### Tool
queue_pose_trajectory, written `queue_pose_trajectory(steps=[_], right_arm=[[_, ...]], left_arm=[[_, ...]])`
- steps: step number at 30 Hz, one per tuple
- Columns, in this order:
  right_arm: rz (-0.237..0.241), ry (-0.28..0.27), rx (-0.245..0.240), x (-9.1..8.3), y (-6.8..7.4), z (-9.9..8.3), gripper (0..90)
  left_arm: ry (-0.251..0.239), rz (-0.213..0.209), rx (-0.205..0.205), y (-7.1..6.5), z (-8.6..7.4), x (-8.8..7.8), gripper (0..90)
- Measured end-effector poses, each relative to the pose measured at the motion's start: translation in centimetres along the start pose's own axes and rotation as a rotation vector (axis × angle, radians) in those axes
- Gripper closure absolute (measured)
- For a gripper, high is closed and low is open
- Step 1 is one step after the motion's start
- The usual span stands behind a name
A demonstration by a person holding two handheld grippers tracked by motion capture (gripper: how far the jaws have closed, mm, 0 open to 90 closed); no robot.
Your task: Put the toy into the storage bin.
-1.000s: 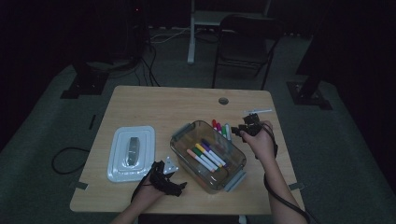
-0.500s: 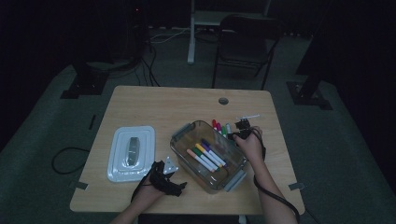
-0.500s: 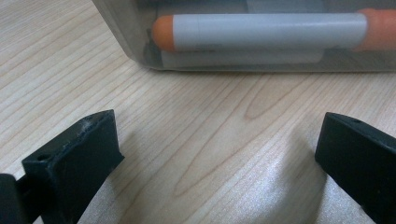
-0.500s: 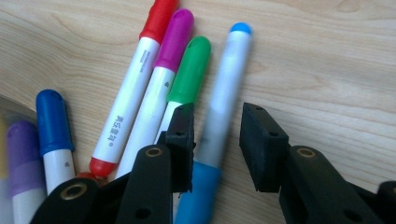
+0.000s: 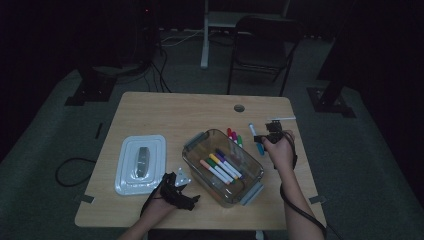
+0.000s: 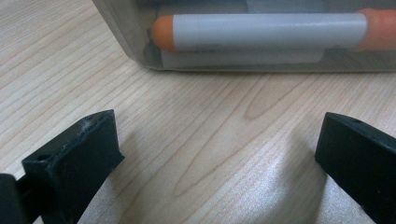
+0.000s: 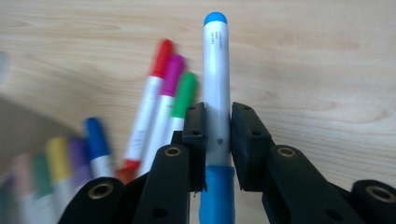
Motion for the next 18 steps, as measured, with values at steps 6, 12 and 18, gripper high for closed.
queue_pose_trajectory(steps=[6, 12, 18], right_arm=[[0.101, -0.075, -0.082, -4.8, 3.1, 1.0, 76.3], [0.198, -0.127, -0.178, -8.4, 7.1, 1.3, 76.3], [0.298, -0.136, -0.263, -10.4, 10.8, 0.7, 76.3]], left_arm=[[-0.001, 0.000, 0.000, 0.0, 0.0, 0.0, 0.5], [0.000, -0.001, -0.001, 0.0, 0.0, 0.0, 0.5], [0.002, -0.002, -0.001, 0.0, 0.0, 0.0, 0.5]])
Point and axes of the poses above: each handheld gripper's, and its own axes: x roughly forward along the jaws, z roughly out of its top, y roughly to its left, the point moved 6 cm from there along x, roughly forward along the jaws, and after that the axes turned 15 degrees about -z, right-handed, at the moved point
